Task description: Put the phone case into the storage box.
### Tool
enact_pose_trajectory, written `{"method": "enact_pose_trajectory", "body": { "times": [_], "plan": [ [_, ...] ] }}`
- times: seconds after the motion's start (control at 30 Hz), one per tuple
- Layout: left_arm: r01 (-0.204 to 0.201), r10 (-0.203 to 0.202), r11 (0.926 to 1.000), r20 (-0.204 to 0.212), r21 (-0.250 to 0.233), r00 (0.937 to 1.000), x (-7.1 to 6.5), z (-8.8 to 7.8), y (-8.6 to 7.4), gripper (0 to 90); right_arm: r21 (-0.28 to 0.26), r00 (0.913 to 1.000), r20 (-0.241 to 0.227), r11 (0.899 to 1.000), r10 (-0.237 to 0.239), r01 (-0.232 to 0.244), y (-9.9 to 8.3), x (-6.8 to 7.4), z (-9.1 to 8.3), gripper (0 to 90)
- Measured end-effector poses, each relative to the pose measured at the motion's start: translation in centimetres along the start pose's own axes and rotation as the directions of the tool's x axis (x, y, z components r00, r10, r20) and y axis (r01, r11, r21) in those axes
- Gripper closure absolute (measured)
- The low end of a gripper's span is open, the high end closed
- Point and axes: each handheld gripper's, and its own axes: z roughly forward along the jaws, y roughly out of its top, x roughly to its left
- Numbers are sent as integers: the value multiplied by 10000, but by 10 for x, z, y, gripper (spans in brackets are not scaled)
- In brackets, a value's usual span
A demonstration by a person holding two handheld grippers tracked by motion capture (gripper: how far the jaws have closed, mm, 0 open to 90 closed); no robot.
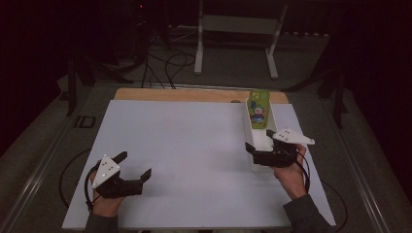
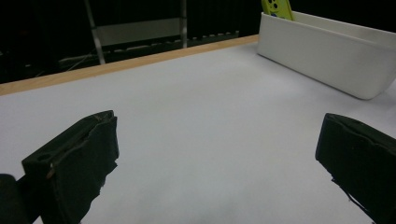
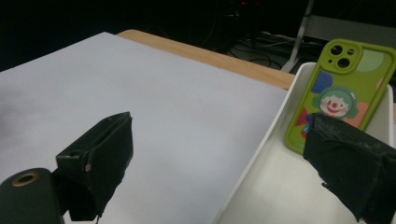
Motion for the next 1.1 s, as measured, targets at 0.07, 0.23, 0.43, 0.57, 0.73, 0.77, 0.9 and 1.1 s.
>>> {"method": "enact_pose_trajectory", "body": {
  "times": [0.07, 0.23, 0.43, 0.57, 0.73, 0.77, 0.9, 1.1],
  "plan": [
    [-22, 22, 10000, 6, 10, 10000, 0, 0, 0, 0, -48, 10000, -1, 10000, -41, 41, -4, 2, -1, 82],
    [-3, 3, 10000, 16, -5, 10000, 0, 0, 0, 0, -152, 9999, -134, 9999, -27, 25, -13, 8, -3, 82],
    [1, -1, 10000, 9, -12, 10000, 2, -1, 0, 0, -306, 9994, -266, 9993, -230, 222, -22, 17, -5, 82],
    [-20, 19, 10000, -54, -56, 10000, 3, -2, 0, 0, -423, 9987, -393, 9987, -309, 292, -28, 22, -7, 82],
    [-98, 98, 9999, -81, -25, 9999, 4, -3, -1, 0, -552, 9979, -485, 9977, -422, 395, -35, 26, -11, 82],
    [-134, 133, 9999, -97, -21, 9999, 3, -3, -1, 0, -588, 9979, -484, 9975, -419, 390, -36, 26, -12, 82],
    [-242, 242, 9997, -101, -3, 9997, 3, -4, -2, 0, -827, 9977, -540, 9960, -399, 353, -41, 27, -17, 82],
    [-316, 317, 9995, -130, 61, 9994, 3, -5, -4, 0, -1044, 9969, -670, 9939, -414, 342, -54, 28, -25, 82]
  ]
}}
